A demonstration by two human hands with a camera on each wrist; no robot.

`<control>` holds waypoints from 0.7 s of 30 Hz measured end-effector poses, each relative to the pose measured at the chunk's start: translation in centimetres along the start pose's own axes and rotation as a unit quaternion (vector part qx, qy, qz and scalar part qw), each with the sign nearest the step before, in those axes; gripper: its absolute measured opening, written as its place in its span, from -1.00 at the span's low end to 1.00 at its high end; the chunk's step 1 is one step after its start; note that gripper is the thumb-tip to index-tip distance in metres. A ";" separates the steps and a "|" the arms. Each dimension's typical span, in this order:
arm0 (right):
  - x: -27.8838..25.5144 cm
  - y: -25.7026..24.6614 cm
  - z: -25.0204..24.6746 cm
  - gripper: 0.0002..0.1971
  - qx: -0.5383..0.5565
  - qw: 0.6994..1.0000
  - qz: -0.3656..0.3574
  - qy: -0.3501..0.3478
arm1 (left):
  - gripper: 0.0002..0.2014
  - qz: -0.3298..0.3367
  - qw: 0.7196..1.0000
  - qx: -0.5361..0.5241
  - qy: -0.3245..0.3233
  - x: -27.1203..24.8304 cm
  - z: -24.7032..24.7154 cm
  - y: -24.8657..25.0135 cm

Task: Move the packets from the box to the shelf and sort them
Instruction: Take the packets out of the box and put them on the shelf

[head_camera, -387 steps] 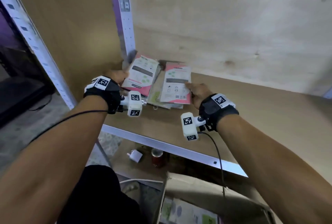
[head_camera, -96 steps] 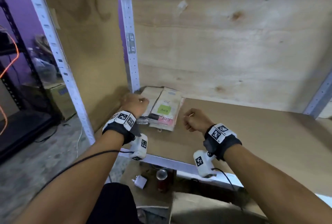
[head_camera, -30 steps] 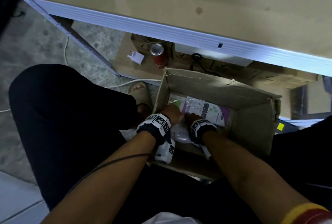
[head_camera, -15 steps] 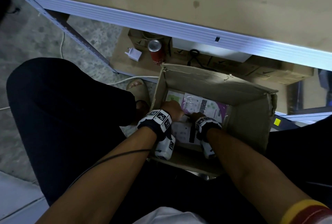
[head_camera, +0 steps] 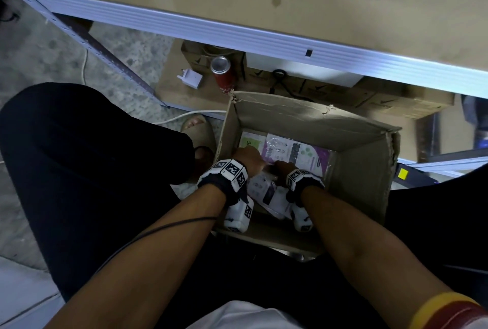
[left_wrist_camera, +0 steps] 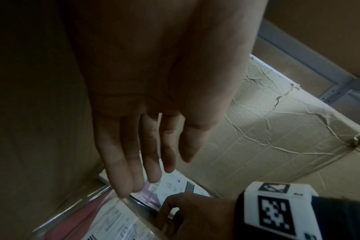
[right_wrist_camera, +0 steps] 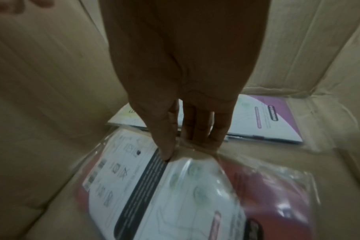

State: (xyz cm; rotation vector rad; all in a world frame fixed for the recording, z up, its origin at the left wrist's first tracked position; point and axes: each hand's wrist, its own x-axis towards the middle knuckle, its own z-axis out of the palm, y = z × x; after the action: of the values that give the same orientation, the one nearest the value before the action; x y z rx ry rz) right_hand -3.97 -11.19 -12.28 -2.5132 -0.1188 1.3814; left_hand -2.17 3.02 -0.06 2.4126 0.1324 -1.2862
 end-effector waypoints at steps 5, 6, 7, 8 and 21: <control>0.3 0.3 0.4 -0.58 0.004 1.000 0.005 -0.021 | -0.68 0.001 1.000 0.020 -0.010 0.2 0.5 0.3; 0.4 0.5 0.5 -0.56 0.008 1.000 0.009 -0.027 | -0.68 0.002 1.000 0.024 -0.013 0.3 0.6 0.3; 0.5 0.7 0.5 -0.51 0.015 0.999 0.013 -0.031 | -0.68 0.004 1.000 0.027 -0.013 0.3 0.7 0.3; 0.4 0.8 0.6 -0.45 0.017 0.999 0.015 -0.035 | -0.67 0.006 0.999 0.030 -0.011 0.4 0.8 0.2; -1.0 1.5 -0.5 -0.37 0.026 0.999 -0.027 -0.019 | -0.69 0.024 0.998 0.055 -0.014 4.1 1.2 3.0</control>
State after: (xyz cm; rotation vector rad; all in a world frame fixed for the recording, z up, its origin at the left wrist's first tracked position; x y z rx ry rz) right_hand -4.19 -12.95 -11.69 -2.4249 -0.1546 1.3936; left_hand 0.06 -0.61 -3.02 2.4724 -0.0048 -1.3371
